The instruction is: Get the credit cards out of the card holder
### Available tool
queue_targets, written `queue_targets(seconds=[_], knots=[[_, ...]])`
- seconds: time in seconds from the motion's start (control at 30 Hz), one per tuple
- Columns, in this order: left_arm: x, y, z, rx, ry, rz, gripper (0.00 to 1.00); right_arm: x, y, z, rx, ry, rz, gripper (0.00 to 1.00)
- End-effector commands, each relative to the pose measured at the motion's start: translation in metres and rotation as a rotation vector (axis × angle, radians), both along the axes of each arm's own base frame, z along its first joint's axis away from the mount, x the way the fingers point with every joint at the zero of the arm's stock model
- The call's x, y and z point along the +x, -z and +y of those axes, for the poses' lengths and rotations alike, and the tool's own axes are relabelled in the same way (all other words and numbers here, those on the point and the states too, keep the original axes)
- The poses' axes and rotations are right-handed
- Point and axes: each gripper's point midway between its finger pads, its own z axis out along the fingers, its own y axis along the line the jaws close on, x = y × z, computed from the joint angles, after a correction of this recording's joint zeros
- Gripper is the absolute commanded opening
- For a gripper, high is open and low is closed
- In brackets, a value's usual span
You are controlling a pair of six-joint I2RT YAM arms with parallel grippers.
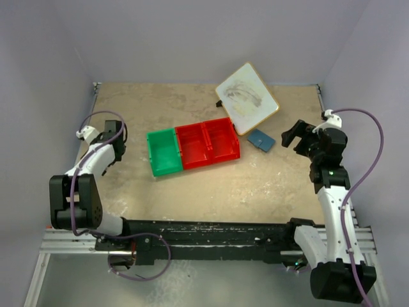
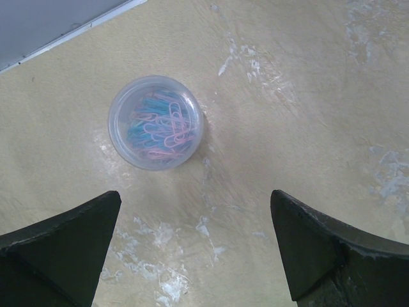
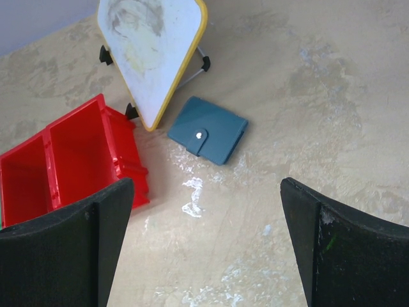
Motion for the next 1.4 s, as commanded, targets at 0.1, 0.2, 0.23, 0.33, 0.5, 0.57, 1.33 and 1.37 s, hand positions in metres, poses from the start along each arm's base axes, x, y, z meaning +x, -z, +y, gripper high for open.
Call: queue_targets(seconds=[0.1, 0.2, 0.23, 0.33, 0.5, 0.57, 1.33, 1.37], knots=[[0.031, -0.037, -0.024, -0.117, 0.139, -0.193, 0.99, 0.009, -0.003, 0.001, 0.003, -0.006, -0.016, 1.00], [0.036, -0.036, -0.038, -0.187, 0.161, -0.270, 0.99, 0.010, -0.003, 0.001, 0.009, -0.006, -0.019, 1.00], [0.034, -0.029, -0.040, -0.202, 0.158, -0.275, 0.99, 0.010, -0.002, 0.001, 0.013, -0.007, -0.018, 1.00], [0.032, -0.012, -0.046, -0.238, 0.160, -0.249, 0.99, 0.011, -0.001, 0.004, 0.021, -0.019, -0.018, 1.00], [0.013, 0.017, -0.027, -0.164, 0.069, -0.088, 0.99, 0.013, 0.004, 0.006, 0.034, -0.026, -0.010, 1.00], [0.005, 0.021, -0.015, -0.102, 0.021, -0.047, 0.99, 0.013, 0.008, 0.007, 0.038, -0.028, -0.003, 1.00], [-0.005, 0.034, 0.053, -0.138, -0.245, -0.095, 0.99, 0.037, 0.061, 0.010, 0.070, -0.067, 0.171, 1.00], [-0.009, 0.035, 0.057, -0.147, -0.261, -0.088, 0.99, 0.037, 0.062, 0.010, 0.072, -0.066, 0.171, 1.00]])
